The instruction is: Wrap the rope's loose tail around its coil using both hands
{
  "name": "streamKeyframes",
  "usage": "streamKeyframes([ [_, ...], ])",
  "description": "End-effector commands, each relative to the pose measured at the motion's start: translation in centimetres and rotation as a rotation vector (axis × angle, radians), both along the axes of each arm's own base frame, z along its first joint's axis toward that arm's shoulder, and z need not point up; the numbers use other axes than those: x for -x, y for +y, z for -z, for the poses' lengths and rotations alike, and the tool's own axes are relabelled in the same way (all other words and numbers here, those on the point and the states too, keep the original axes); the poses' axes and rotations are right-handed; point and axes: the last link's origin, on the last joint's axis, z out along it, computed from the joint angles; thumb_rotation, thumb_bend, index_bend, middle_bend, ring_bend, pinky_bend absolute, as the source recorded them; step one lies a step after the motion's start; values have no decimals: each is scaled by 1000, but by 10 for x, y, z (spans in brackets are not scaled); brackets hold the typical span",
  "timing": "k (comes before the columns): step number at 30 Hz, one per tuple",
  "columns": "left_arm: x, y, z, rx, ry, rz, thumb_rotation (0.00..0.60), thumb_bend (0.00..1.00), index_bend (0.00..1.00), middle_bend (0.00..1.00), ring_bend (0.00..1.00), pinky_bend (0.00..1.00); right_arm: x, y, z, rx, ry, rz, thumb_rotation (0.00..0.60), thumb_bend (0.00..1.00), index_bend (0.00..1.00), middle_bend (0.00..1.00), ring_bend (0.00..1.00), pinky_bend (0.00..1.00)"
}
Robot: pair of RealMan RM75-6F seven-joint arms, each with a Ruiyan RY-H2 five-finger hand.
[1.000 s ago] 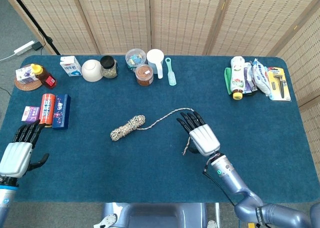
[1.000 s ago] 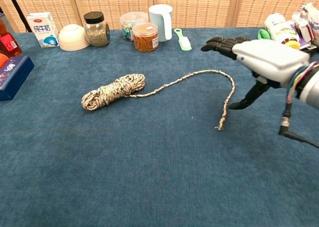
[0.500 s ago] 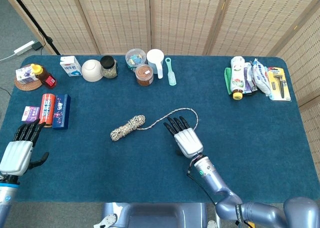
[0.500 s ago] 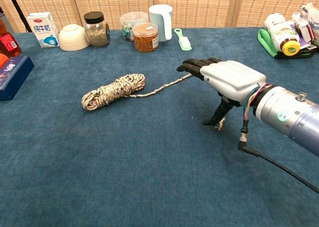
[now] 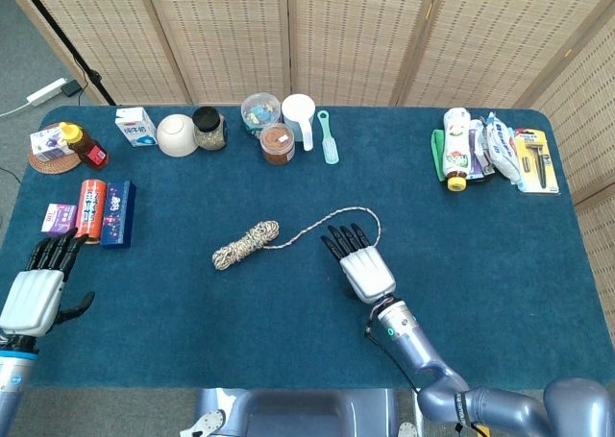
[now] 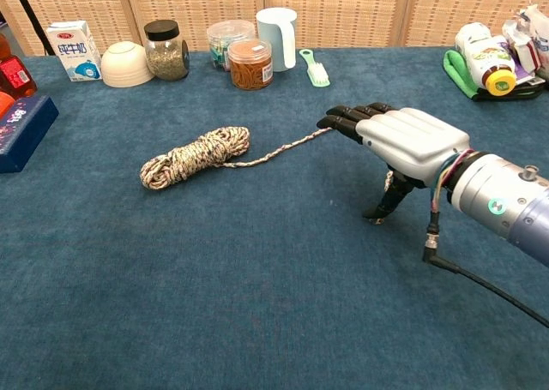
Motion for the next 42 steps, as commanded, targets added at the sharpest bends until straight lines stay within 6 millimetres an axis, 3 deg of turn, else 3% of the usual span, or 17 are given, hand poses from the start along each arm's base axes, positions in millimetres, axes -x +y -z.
streamKeyframes([
  [1, 0, 0, 1, 3, 2, 2, 600, 285, 0, 0, 0, 22, 9, -2, -6, 19, 22, 9, 600, 0, 0, 0, 0, 0],
  [13, -2, -1, 4, 6, 15, 6, 600, 285, 0, 0, 0, 22, 49, -13, -32, 95, 77, 72, 600, 0, 0, 0, 0, 0],
  [21, -3, -2, 7, 11, 19, 10, 600, 285, 0, 0, 0, 22, 29, -10, -45, 90, -18, 43, 600, 0, 0, 0, 0, 0],
  [30, -3, -2, 7, 11, 22, 11, 600, 284, 0, 0, 0, 22, 8, 6, -18, 15, -5, 19, 600, 0, 0, 0, 0, 0],
  [42, -2, -1, 5, 7, 18, 9, 600, 284, 0, 0, 0, 22, 7, 13, 2, -7, 13, 31, 600, 0, 0, 0, 0, 0],
])
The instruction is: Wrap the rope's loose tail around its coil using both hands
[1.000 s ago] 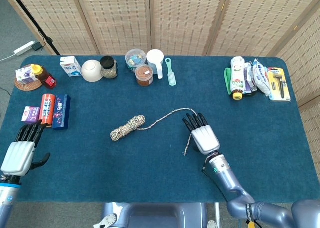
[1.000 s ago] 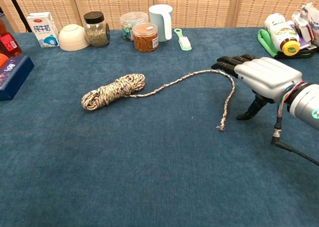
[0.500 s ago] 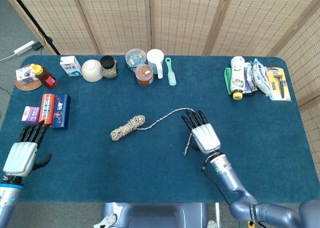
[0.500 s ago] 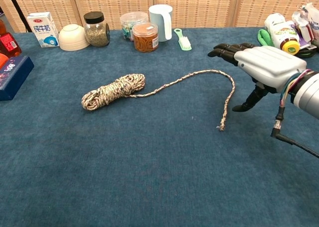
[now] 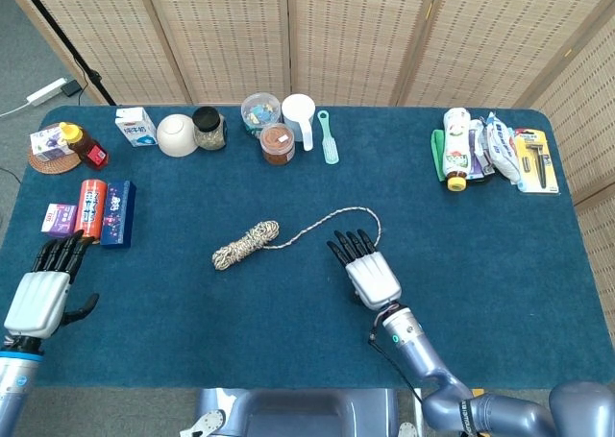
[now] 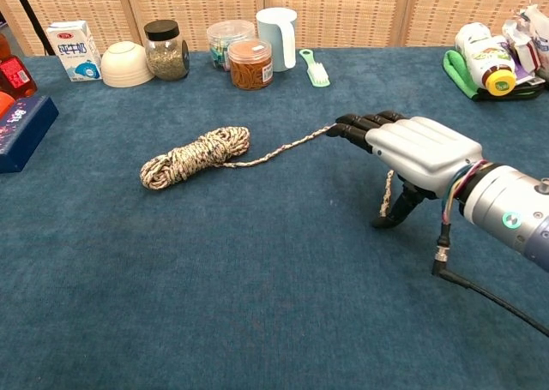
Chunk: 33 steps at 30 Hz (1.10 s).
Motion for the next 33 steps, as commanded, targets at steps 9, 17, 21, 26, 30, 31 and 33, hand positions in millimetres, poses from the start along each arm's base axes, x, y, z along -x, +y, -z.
streamKeyframes([
  [9, 0, 0, 1, 2, 2, -1, 600, 285, 0, 0, 0, 22, 13, -6, -3, 29, 41, 18, 600, 0, 0, 0, 0, 0],
  [17, 0, 0, 2, 3, 5, -2, 600, 284, 0, 0, 0, 22, 28, -18, -14, 86, 99, 34, 600, 0, 0, 0, 0, 0],
  [21, 0, 0, 2, 4, 6, -2, 600, 284, 0, 0, 0, 22, 34, -23, -18, 108, 130, 42, 600, 0, 0, 0, 0, 0],
  [26, 0, 0, 2, 3, 6, -2, 600, 285, 0, 0, 0, 22, 40, -32, -26, 152, 183, 37, 600, 0, 0, 0, 0, 0],
  [30, 0, 0, 1, 2, 4, -1, 600, 285, 0, 0, 0, 22, 42, -41, -35, 196, 213, 37, 600, 0, 0, 0, 0, 0],
  [31, 0, 0, 1, 1, 4, -1, 600, 284, 0, 0, 0, 22, 42, -43, -37, 207, 216, 37, 600, 0, 0, 0, 0, 0],
  [33, 0, 0, 1, 2, 3, -1, 600, 284, 0, 0, 0, 22, 42, -45, -41, 220, 218, 36, 600, 0, 0, 0, 0, 0],
])
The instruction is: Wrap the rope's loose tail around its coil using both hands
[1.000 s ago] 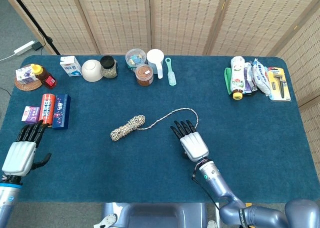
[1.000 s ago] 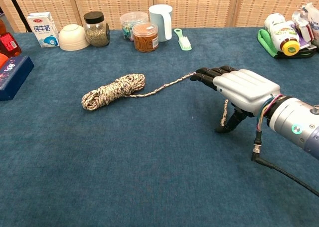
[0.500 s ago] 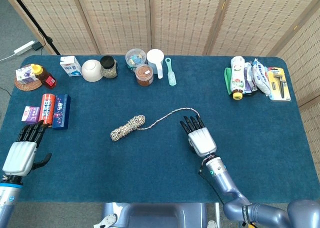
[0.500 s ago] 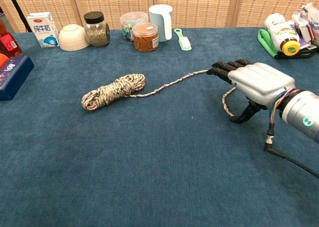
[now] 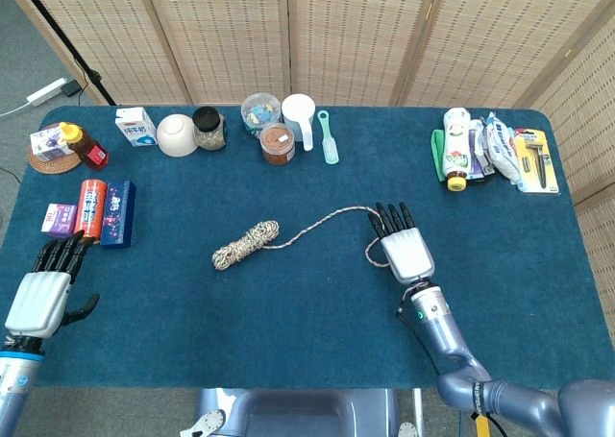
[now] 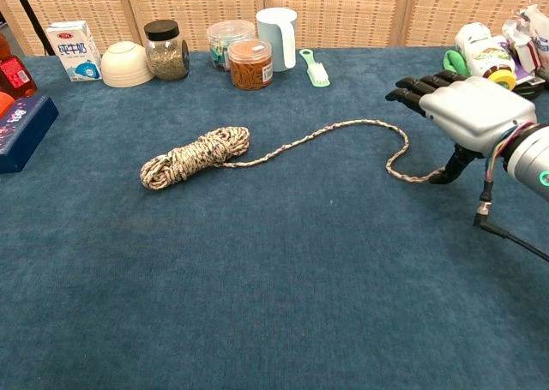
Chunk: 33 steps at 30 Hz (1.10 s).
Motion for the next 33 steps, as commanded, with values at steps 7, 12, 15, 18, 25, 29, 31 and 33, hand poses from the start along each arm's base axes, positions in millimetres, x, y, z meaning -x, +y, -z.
streamKeyframes([
  [7, 0, 0, -1, 1, -2, 1, 600, 285, 0, 0, 0, 22, -6, -2, -10, -13, -69, 35, 600, 0, 0, 0, 0, 0],
  [12, 0, 0, -1, 1, -4, 0, 600, 285, 0, 0, 0, 22, -13, 4, -13, -112, -199, 123, 600, 0, 32, 0, 0, 0],
  [15, 0, 0, -1, 3, -4, 2, 600, 285, 0, 0, 0, 22, -13, 4, -16, -137, -206, 152, 600, 0, 123, 0, 0, 0],
  [18, 0, -1, -1, 3, -5, 2, 600, 284, 0, 0, 0, 22, -11, 3, -17, -143, -205, 175, 600, 0, 170, 0, 0, 0],
  [25, 0, 0, -1, 4, -5, 0, 600, 285, 0, 0, 0, 22, -4, 3, -18, -143, -198, 220, 600, 0, 181, 0, 0, 0],
  [29, 0, 0, 0, 6, -4, -1, 600, 285, 0, 0, 0, 22, -4, 9, -19, -147, -231, 248, 600, 0, 221, 0, 0, 0],
  [31, 0, 0, 1, 8, -3, -1, 600, 285, 0, 0, 0, 22, -6, 12, -19, -148, -252, 260, 600, 0, 256, 0, 0, 0],
  [33, 0, 0, 1, 11, -2, 0, 600, 285, 0, 0, 0, 22, -8, 14, -18, -146, -271, 274, 600, 0, 286, 0, 0, 0],
])
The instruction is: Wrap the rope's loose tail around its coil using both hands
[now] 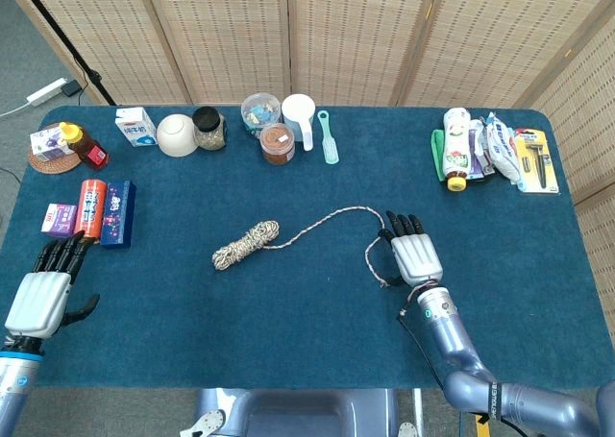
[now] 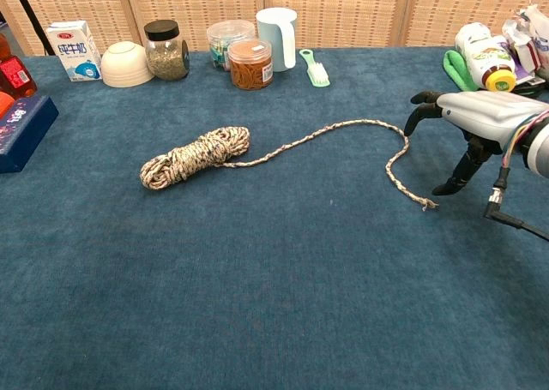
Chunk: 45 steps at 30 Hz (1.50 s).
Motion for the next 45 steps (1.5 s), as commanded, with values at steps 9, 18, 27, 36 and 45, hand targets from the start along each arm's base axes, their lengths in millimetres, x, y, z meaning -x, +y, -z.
streamKeyframes([
  [9, 0, 0, -1, -2, -3, -1, 600, 284, 0, 0, 0, 22, -17, 7, 16, -4, -67, 55, 600, 0, 211, 0, 0, 0],
  [18, 1, 1, -1, -3, -5, -6, 600, 284, 0, 0, 0, 22, -23, 8, 34, 39, -52, 123, 600, 0, 280, 0, 0, 0],
  [27, 1, 1, -3, -2, -7, -4, 600, 284, 0, 0, 0, 22, -19, 4, 35, 62, -40, 154, 600, 0, 277, 0, 0, 0],
  [36, 1, 1, -2, -3, -4, -3, 600, 284, 0, 0, 0, 22, -9, -5, 29, 115, -2, 144, 600, 0, 278, 0, 0, 0],
  [45, 1, 1, 0, -2, 1, -4, 600, 283, 0, 0, 0, 22, 8, -21, 15, 189, 65, 126, 600, 0, 278, 0, 0, 0],
])
